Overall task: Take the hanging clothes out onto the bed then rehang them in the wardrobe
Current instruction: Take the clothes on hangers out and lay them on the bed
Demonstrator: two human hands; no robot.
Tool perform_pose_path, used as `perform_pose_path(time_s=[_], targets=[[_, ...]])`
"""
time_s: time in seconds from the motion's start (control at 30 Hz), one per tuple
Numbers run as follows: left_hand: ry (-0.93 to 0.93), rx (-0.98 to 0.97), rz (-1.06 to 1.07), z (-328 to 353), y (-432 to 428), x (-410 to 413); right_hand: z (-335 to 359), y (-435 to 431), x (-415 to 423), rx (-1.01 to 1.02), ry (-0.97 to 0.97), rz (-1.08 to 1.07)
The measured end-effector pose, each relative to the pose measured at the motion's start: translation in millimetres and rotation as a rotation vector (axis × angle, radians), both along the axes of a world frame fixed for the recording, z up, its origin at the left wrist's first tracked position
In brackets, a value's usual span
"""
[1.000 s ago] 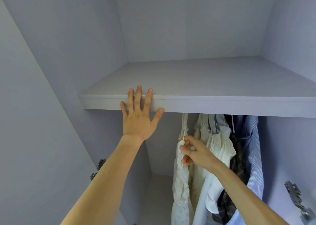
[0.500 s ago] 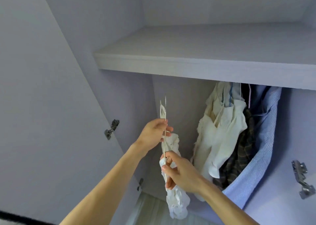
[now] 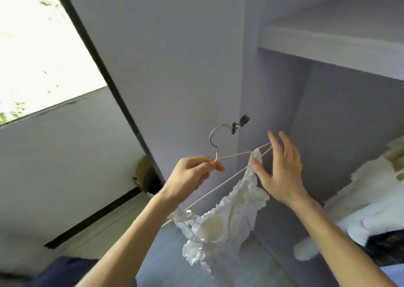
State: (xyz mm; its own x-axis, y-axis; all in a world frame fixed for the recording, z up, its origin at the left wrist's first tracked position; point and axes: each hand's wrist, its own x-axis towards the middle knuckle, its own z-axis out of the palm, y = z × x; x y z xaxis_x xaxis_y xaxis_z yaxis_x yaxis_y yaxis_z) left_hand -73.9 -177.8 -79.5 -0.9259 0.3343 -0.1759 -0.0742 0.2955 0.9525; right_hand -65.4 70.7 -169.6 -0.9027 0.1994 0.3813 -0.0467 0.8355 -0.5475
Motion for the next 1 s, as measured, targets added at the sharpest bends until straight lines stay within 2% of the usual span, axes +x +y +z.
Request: perform_pose_path(time_s=[0.1, 0.27, 0.4, 0.5, 0.6, 0.67, 0.73, 0.9, 1.0], targets=[[0.007, 0.028, 0.094, 1, -65, 51, -12, -55, -18, 0.154, 0.104, 0.199], [0.007, 0.048, 0.365, -15, -173, 151, -24, -184, 6, 0.002, 0.153, 0.499], [0.034, -0.104, 0.476, -35, -225, 248, -20, -266, 48, -0.095, 0.134, 0.615], [0.07, -0.199, 0.587, -54, -246, 316, -17, -315, 79, -0.069, 0.09, 0.699], [0.13, -0.45, 0.8, -77, -270, 384, -10, -361, 117, -0.092, -0.028, 0.814], [0.049, -0.653, 0.946, -93, -284, 434, -3, -388, 142, -0.078, -0.041, 0.905], [-0.049, -0.741, 1.062, -106, -289, 484, 3, -417, 168, -0.031, -0.02, 1.01], [-0.251, -0.542, 1.262, -107, -255, 579, 15, -490, 241, 0.032, 0.041, 1.274], [-0.374, -0.319, 1.439, -105, -226, 626, 15, -530, 295, 0.097, 0.078, 1.485]])
